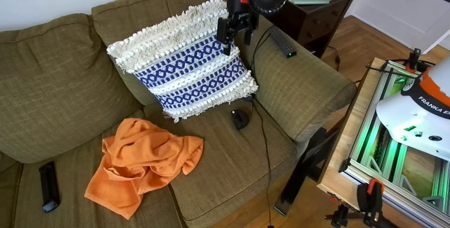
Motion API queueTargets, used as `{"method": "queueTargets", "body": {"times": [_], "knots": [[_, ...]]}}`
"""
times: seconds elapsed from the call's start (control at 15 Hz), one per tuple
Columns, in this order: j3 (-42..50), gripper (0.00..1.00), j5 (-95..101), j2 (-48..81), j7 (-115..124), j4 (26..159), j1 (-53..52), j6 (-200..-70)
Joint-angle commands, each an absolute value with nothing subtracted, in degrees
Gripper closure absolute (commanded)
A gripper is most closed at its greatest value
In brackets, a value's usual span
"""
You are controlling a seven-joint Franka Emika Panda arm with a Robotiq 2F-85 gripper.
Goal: Pick up the orange towel from the sofa seat and place it on the sofa back support of the right seat
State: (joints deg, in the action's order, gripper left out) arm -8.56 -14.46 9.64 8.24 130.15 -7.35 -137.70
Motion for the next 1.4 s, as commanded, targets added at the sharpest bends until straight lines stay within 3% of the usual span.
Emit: {"method": "queueTargets", "body": {"times": [0.0, 0.73, 1.33], "knots": [[-9.01, 0.00, -14.46, 10.71, 7.27, 129.96, -7.96, -139.24], [-9.36, 0.00, -14.43, 12.29, 5.70, 128.88, -8.25, -140.18], [-16.42, 0.00, -17.84, 30.66, -3.11, 115.66, -9.93, -140.04]]}}
